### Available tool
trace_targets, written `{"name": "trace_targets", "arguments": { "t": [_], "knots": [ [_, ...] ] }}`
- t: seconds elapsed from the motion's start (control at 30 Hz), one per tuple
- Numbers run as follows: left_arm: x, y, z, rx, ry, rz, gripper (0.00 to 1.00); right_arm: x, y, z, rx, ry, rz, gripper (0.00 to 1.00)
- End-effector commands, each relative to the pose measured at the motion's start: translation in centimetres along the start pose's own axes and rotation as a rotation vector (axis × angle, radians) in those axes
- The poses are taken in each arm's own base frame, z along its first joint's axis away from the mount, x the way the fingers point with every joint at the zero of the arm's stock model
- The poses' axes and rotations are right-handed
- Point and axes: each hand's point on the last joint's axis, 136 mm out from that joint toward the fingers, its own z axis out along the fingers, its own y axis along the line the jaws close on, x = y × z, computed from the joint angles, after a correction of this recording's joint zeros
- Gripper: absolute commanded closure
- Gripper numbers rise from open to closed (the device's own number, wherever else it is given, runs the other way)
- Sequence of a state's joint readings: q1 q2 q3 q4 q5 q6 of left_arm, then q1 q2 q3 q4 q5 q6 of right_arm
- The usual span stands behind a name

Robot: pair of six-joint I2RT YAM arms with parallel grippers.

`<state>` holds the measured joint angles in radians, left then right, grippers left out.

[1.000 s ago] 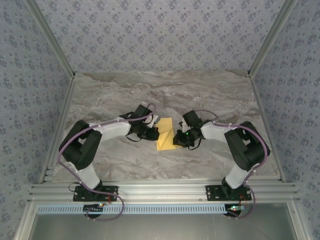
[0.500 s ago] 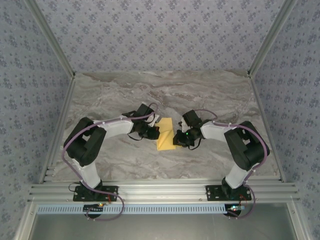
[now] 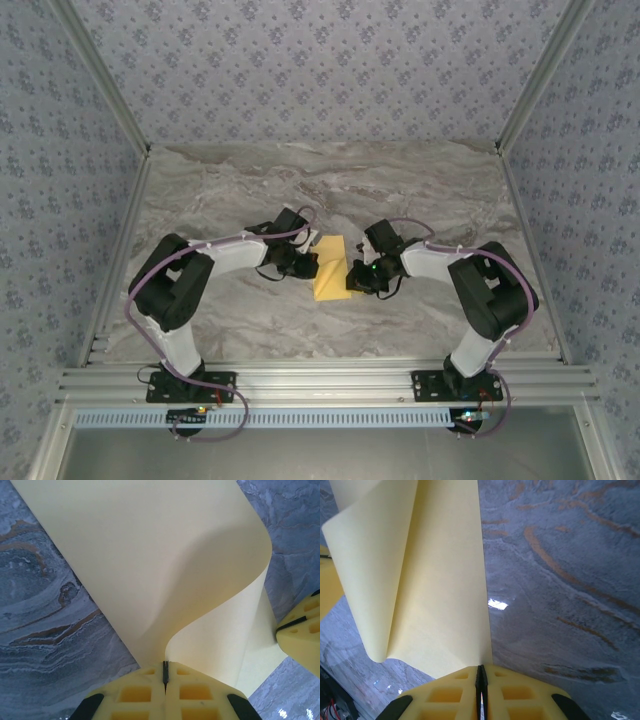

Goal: Fold a paper plane with a square sheet of paper (fold left side to right side)
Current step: Fold the triangle a second time at the center of the table.

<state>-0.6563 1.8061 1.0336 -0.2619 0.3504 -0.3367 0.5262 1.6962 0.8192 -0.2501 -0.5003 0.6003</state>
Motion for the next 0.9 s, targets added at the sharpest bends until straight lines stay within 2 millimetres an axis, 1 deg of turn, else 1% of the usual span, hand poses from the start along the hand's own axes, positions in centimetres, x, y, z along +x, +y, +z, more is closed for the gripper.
{"name": "trace_targets", "arguments": {
  "t": [0.0, 0.2, 0.43, 0.53, 0.67, 0.87],
  "knots": [
    [-0.6, 0.4, 0.5, -0.011, -0.008, 0.017, 0.97, 1.8, -2.6, 0.7, 0.112, 0.067, 0.028, 0.86],
    [-0.7, 0.4, 0.8, -0.01, -0.009, 0.013, 0.97, 1.8, -2.6, 0.8, 0.115, 0.072, 0.027, 0.86],
    [-0.6, 0.9, 0.8, -0.035, -0.006, 0.018, 0.97, 1.8, -2.7, 0.8, 0.12, 0.076, 0.025, 0.86],
    [-0.3, 1.1, 1.0, -0.038, 0.001, 0.015, 0.97, 1.6, -2.3, 0.7, 0.102, 0.068, 0.02, 0.86],
    [0.0, 1.2, 1.1, -0.041, 0.011, 0.014, 0.97, 0.5, -0.7, 0.1, 0.036, 0.025, -0.004, 0.87],
    [0.1, 1.4, 1.0, -0.052, 0.012, 0.019, 0.97, -2.2, 3.3, -2.2, -0.12, -0.101, -0.069, 0.87]
  ]
}}
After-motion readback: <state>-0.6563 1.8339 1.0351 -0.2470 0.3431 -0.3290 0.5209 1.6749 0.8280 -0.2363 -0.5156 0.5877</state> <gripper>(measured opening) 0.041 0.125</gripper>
